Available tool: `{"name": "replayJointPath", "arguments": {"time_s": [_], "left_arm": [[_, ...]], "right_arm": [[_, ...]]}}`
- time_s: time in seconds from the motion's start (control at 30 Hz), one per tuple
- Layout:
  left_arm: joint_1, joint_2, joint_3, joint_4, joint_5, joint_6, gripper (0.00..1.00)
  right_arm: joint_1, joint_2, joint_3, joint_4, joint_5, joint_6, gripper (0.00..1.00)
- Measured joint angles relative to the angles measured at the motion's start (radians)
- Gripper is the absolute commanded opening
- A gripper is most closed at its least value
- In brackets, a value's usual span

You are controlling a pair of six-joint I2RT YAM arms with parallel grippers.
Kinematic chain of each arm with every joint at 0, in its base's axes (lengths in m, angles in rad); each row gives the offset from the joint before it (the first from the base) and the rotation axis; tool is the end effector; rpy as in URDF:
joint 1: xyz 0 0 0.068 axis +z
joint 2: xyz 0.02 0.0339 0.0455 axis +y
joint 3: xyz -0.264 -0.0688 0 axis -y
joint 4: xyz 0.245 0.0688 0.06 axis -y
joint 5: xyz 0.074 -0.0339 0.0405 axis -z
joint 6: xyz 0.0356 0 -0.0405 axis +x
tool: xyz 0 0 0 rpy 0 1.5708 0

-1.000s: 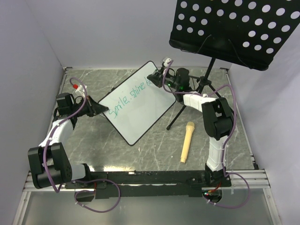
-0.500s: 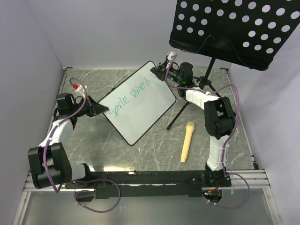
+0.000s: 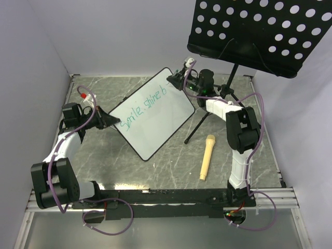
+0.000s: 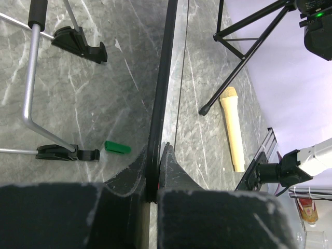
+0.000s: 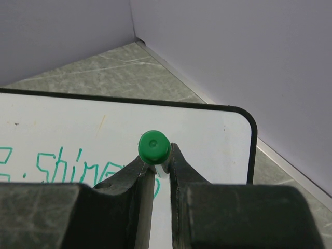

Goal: Write a sentence on the whiteboard
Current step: Pick up the sentence from the whiteboard.

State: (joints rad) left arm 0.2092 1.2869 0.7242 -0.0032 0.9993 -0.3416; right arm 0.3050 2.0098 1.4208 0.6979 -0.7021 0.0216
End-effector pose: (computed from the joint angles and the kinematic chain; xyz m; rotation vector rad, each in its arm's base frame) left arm 0.2645 0.0255 0.2370 0.0326 2.0371 -1.1338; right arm 0.4413 0.1630 0.2772 -0.7762 1.3264 0.7720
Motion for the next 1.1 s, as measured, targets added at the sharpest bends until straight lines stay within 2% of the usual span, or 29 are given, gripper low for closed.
{"name": "replayJointPath", "arguments": {"time_s": [1.1], "left_arm": [[0.000,0.000,0.000,0.000,0.001,0.003,0.01]], "right_arm": [[-0.006,0.014,0.004,-0.008,-0.051,0.018,0.00]]}}
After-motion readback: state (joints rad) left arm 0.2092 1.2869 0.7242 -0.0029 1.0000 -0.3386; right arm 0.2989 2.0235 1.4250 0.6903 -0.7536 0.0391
